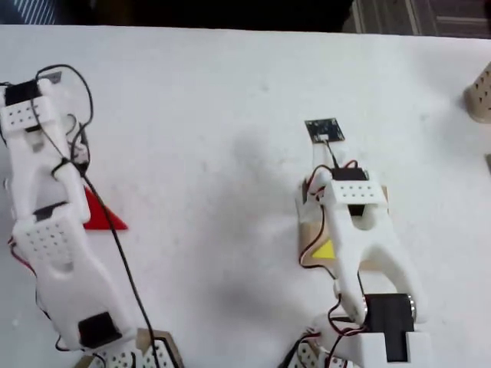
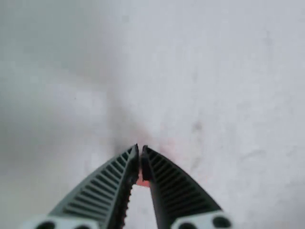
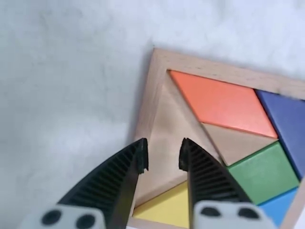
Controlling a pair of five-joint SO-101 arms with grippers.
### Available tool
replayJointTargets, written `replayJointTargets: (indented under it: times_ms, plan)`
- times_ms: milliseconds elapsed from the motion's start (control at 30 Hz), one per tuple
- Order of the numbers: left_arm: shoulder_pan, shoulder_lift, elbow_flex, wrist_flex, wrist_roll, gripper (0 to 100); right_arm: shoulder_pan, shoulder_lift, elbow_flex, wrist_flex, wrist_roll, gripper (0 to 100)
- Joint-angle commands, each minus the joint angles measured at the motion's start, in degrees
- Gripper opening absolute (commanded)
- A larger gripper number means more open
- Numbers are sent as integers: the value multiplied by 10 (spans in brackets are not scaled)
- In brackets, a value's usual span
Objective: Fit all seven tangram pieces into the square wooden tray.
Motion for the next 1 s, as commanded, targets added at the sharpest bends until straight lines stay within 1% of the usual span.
replayJointTargets:
  times_ms: [0,100,267,333,400,467,600,667,767,967]
  plan:
    - [-17,-137,114,-42,-9,20,-2,-2,-4,-11,7,112]
    - [-19,-253,289,-119,-25,20,-2,-2,-4,-10,7,112]
    - [-20,-494,614,-291,-37,20,-2,-2,-4,-10,7,112]
    - [-20,-581,715,-339,-37,24,0,-2,-4,-10,7,112]
    - [-21,-646,793,-367,-37,27,0,-2,0,-12,7,112]
    - [-20,-670,828,-369,-37,65,-1,-2,4,-13,7,112]
    - [-30,-651,829,-372,-36,206,-2,-2,5,-13,7,112]
    - [-44,-634,823,-372,-33,250,-1,-2,5,-13,7,112]
    - [-58,-614,811,-368,-24,241,-1,-2,8,-21,7,112]
    - [-57,-603,808,-361,57,214,-2,-2,19,-41,8,112]
